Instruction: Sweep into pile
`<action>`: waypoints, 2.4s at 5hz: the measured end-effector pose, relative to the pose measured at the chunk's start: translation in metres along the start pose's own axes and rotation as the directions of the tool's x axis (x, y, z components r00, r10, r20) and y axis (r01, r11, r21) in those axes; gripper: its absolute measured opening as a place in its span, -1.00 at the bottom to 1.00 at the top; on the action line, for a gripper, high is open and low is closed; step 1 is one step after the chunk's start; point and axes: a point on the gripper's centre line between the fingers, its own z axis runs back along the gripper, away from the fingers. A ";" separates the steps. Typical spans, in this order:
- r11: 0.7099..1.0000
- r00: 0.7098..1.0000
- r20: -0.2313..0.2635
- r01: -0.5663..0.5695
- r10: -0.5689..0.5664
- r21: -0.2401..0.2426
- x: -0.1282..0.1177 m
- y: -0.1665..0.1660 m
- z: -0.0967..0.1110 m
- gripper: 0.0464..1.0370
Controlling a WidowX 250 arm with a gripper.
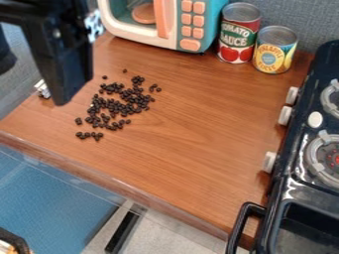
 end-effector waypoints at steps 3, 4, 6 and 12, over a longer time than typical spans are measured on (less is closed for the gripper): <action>0.999 0.997 0.074 0.038 -0.036 -0.030 0.033 0.032 -0.020 0.92; 0.999 0.995 0.100 0.034 -0.031 -0.034 0.048 0.058 -0.030 0.92; 0.995 0.990 0.104 0.099 -0.100 0.013 0.074 0.097 -0.085 0.92; 0.991 0.995 0.082 0.052 -0.062 0.124 0.197 0.175 -0.194 0.92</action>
